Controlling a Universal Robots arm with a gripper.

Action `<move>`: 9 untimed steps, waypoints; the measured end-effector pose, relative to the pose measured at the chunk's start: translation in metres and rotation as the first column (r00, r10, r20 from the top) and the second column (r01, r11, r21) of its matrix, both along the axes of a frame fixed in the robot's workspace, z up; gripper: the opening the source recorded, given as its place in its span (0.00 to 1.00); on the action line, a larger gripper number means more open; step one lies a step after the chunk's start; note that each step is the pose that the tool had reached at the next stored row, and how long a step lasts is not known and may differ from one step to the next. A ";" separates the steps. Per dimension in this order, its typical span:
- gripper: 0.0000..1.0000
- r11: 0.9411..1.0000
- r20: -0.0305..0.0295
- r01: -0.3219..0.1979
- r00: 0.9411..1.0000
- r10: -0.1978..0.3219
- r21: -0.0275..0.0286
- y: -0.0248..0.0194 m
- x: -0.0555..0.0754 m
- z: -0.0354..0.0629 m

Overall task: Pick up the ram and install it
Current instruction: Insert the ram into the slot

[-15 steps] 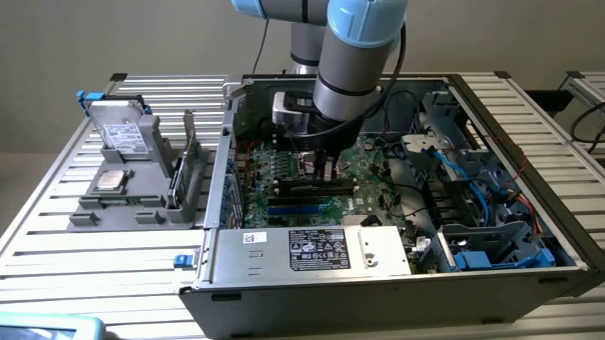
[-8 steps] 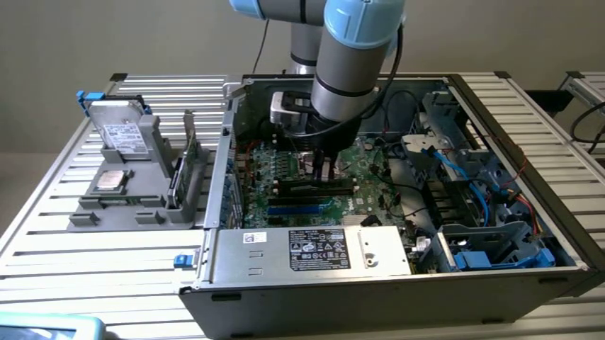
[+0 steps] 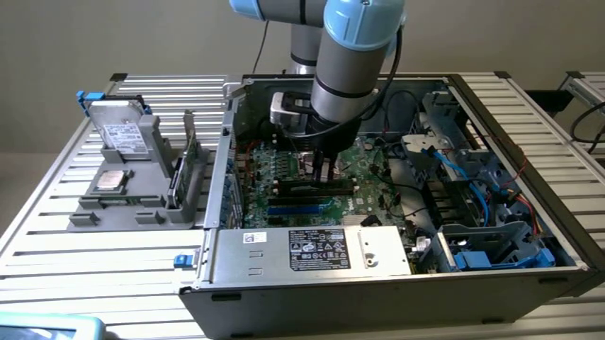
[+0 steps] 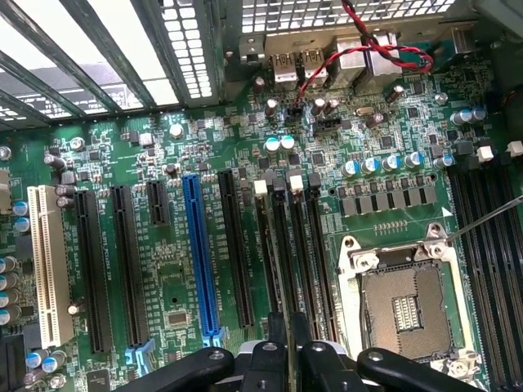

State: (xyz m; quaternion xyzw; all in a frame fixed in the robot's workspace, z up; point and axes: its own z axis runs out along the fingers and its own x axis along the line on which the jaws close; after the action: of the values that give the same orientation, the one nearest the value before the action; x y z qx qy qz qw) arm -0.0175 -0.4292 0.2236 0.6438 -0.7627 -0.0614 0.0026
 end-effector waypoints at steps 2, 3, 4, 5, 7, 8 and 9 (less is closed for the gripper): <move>0.14 1.000 0.000 0.000 1.000 0.000 0.000 0.0000 0.000 0.0000; 0.14 1.000 0.000 0.000 1.000 0.000 0.000 0.0000 0.000 0.0000; 0.14 1.000 0.000 -0.001 1.000 0.001 0.000 0.0000 0.000 0.0000; 0.14 1.000 0.000 -0.002 1.000 0.002 0.000 0.0000 0.000 0.0000; 0.14 1.000 0.000 -0.005 1.000 0.005 -0.001 0.0000 0.000 0.0002; 0.14 1.000 0.000 -0.006 1.000 0.006 -0.002 0.0000 0.000 0.0003; 0.14 1.000 0.000 -0.006 1.000 0.006 -0.002 0.0000 -0.001 0.0003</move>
State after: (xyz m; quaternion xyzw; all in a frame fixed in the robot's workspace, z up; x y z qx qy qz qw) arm -0.0181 -0.4292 0.2239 0.6462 -0.7607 -0.0605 0.0036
